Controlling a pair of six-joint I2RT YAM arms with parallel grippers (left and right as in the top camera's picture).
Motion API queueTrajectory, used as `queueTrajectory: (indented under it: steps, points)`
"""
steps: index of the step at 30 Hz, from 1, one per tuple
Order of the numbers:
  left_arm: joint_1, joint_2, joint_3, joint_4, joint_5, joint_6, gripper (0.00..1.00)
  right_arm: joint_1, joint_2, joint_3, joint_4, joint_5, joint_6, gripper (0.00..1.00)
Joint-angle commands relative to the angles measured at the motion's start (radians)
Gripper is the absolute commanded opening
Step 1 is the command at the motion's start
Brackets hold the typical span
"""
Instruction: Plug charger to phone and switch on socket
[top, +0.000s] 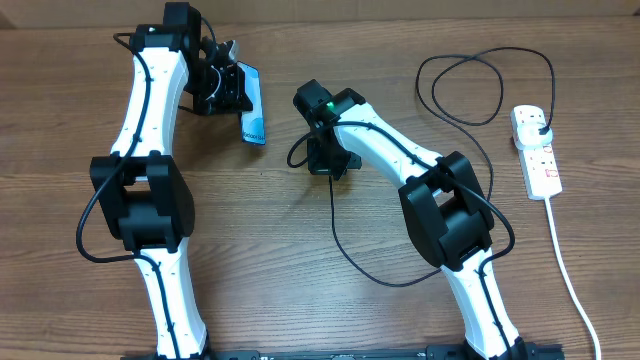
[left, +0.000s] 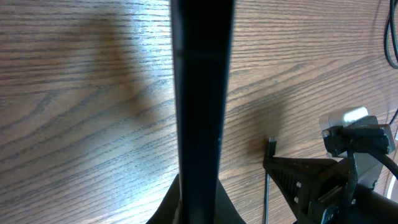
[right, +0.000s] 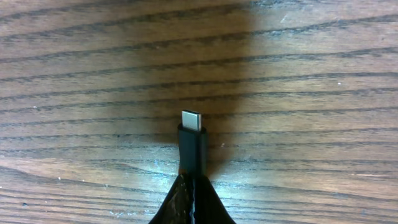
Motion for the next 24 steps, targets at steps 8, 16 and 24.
queueTrajectory:
  steps: [8,16,24]
  points:
    - [-0.003,-0.059,0.028,0.019,0.205,0.207,0.04,-0.094,0.002,0.046,0.018,-0.311,-0.237,0.04]
    - [-0.001,-0.059,0.028,0.185,0.572,0.243,0.04,-0.25,-0.027,0.051,-0.029,-0.917,-0.593,0.04]
    - [-0.002,-0.059,0.028,0.299,0.708,0.178,0.04,-0.285,-0.027,0.051,-0.096,-1.042,-0.687,0.04]
